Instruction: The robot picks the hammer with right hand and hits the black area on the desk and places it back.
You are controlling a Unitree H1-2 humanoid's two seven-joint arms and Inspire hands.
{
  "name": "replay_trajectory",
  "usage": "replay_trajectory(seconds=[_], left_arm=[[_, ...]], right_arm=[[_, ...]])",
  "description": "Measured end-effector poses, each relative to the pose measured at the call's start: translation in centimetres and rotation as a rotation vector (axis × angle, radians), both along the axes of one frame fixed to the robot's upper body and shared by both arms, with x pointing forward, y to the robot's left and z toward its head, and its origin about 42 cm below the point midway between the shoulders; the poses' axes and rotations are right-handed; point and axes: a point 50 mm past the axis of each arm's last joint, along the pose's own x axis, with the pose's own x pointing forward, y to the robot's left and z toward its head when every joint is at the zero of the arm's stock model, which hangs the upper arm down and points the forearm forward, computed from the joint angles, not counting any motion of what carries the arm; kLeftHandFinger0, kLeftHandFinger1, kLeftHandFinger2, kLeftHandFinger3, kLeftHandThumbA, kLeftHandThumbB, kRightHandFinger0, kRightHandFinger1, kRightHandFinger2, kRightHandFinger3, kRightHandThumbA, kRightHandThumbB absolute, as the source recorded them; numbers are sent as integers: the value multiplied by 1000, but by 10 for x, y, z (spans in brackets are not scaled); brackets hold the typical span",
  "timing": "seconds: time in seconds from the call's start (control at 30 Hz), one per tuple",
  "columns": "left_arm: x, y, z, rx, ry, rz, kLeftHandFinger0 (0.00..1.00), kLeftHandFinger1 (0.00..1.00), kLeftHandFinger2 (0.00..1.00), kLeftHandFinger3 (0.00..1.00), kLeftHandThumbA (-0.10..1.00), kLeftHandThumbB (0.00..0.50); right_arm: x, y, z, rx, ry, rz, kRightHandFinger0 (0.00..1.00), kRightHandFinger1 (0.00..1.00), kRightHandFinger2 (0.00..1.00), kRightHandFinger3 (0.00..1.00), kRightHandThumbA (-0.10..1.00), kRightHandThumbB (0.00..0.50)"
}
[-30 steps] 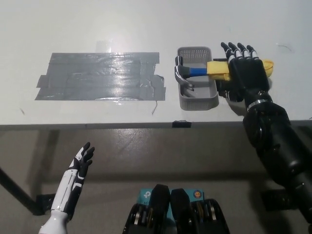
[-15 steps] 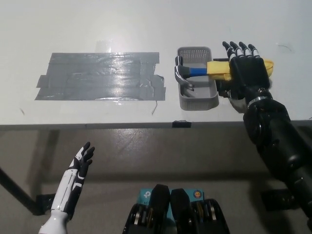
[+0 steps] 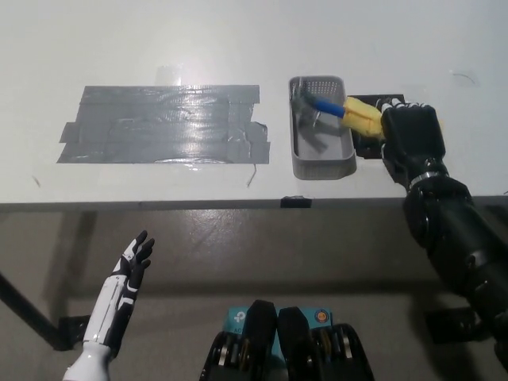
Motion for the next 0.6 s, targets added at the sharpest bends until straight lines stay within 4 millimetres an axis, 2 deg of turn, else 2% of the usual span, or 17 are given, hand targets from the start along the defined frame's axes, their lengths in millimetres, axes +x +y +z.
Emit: replay_trajectory(seconds=[0.03, 0.07, 0.17, 0.27, 0.3, 0.37, 0.43, 0.53, 0.6], left_arm=[[0, 0, 0, 0, -1, 0, 1000, 1000, 1000, 1000, 1000, 110], [1, 0, 0, 1, -2, -1, 1000, 1000, 1000, 1000, 1000, 103], [2, 1, 2, 5, -6, -3, 1000, 1000, 1000, 1000, 1000, 103], [2, 2, 4, 10, -13, -5, 1000, 1000, 1000, 1000, 1000, 103], [2, 2, 4, 11, -14, -5, 1000, 1000, 1000, 1000, 1000, 97], [3, 2, 5, 11, -15, -6, 1000, 1000, 1000, 1000, 1000, 96], [3, 2, 5, 11, -16, -7, 1000, 1000, 1000, 1000, 1000, 91], [3, 2, 5, 11, -14, -7, 1000, 1000, 1000, 1000, 1000, 82], [3, 2, 4, 11, -14, -7, 1000, 1000, 1000, 1000, 1000, 78]], right_arm=[[1, -1, 0, 1, -12, 9, 0, 373, 743, 888, -100, 203], [2, -2, 2, 2, -25, 16, 0, 362, 730, 892, -100, 190], [4, -3, 6, 15, -64, 47, 0, 378, 762, 916, -100, 173], [3, -4, 7, 50, -84, 76, 0, 408, 799, 952, -100, 128], [2, -4, 7, 72, -86, 82, 0, 430, 815, 921, -100, 119], [2, -5, 10, 136, -90, 85, 0, 403, 813, 876, -100, 104], [3, -6, 16, 213, -93, 83, 0, 370, 788, 817, -100, 109], [4, -8, 24, 321, -92, 69, 0, 403, 791, 858, -100, 106], [4, -8, 29, 397, -88, 60, 0, 354, 753, 815, -100, 115]])
